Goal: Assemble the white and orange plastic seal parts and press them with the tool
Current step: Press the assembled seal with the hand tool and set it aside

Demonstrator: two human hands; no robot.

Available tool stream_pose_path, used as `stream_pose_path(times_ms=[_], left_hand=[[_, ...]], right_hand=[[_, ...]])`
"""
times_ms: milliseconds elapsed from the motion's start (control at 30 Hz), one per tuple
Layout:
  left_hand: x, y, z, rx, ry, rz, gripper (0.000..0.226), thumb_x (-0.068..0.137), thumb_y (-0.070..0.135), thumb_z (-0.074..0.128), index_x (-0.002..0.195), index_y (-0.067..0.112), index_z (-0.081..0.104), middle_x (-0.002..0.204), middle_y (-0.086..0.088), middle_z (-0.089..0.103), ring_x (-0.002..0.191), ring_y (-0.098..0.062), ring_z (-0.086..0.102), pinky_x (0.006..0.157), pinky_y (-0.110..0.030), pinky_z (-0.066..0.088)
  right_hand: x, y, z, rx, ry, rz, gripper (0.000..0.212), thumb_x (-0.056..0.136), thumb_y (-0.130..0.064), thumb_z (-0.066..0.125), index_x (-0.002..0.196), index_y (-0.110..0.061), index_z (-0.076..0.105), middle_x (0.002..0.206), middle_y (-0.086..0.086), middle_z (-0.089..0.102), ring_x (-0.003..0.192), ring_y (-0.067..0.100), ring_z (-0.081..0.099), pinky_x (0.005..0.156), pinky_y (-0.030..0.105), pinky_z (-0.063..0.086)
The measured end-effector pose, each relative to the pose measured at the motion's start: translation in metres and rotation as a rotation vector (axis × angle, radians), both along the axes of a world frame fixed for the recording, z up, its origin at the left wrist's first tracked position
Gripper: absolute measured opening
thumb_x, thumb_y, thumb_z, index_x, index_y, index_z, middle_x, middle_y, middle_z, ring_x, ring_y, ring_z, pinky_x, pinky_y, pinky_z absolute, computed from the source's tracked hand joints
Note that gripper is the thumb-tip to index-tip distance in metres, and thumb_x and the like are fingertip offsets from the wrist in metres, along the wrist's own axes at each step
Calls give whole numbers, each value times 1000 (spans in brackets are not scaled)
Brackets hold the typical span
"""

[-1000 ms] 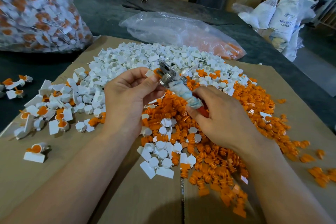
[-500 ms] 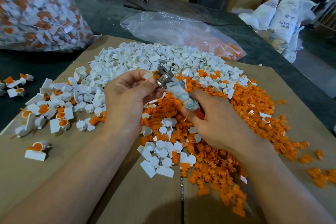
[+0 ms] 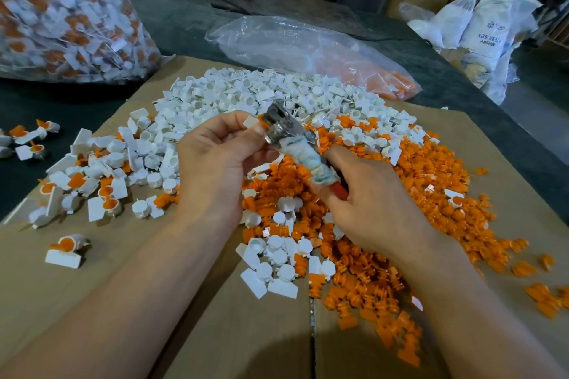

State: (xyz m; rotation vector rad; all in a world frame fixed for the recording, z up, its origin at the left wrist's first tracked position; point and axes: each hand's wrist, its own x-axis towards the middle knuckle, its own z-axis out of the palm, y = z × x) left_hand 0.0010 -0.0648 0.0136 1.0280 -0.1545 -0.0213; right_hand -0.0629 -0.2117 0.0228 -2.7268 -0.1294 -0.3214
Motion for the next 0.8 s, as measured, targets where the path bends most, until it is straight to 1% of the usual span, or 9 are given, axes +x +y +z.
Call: stream_pose_path(times_ms=[167,233,333,400,467,567,667,700,800], left_hand=[[0,-1,0,10,0,-3,15,81,-9,58,73,4,59,61,0,68,55,-14,65,51,-20,52],[1,-2,-1,17,2,3,17,81,-9,58,72,5,59,61,0,68,56,-14,66,50,-20,52],[1,-2,-2,25,20,-8,18,81,-9,58,71,6,59,60,0,68,56,-14,66,50,-19,51],[3,-2,-3,9,50,-33,16,82,-7,58,72,5,58,59,0,66,55,-13,65,50,-18,51],[3,-1,-2,-45,104,-61,12,82,-4,58,73,5,59,59,-1,66,55,-12,65,50,-16,51],[6,2,0,-204,229,-48,8,83,1,57,77,5,60,64,-3,69,60,-11,68,51,-14,51],[14,9,2,-425,336,-11,8,88,7,55,81,5,59,63,-4,68,60,-10,67,52,-15,51],[16,12,2,-501,356,-5,12,90,11,54,80,6,57,62,-4,67,58,-11,66,52,-16,51],[29,29,-5,-720,397,0,24,92,15,47,69,9,54,63,-6,66,56,-13,66,48,-19,50]], right_hand=[[-1,-2,-1,7,-13,-3,15,89,-31,56,92,-19,47,67,-8,47,57,10,44,49,30,34],[0,-2,-2,-9,-16,-11,18,88,-34,56,92,-21,44,70,-10,45,60,8,43,49,27,33],[0,-6,-2,-65,-44,-47,24,86,-39,56,90,-26,37,71,-14,36,62,4,37,51,20,25],[1,-11,-2,-101,-69,-96,26,84,-43,57,95,-26,40,75,-14,37,65,6,38,52,19,26],[2,-17,-1,-149,-88,-159,34,82,-46,58,103,-24,45,84,-11,42,73,8,41,54,24,30],[5,-27,0,-191,-96,-257,41,81,-48,60,109,-21,48,91,-10,43,82,10,42,62,28,32],[6,-37,2,-178,-83,-341,43,80,-47,61,111,-19,49,95,-5,50,89,16,50,67,30,39],[6,-40,2,-170,-80,-364,43,80,-46,61,111,-19,50,96,-4,51,90,17,51,67,30,40],[7,-49,2,-158,-69,-434,43,79,-45,63,109,-17,52,94,-1,52,84,16,46,65,28,33]])
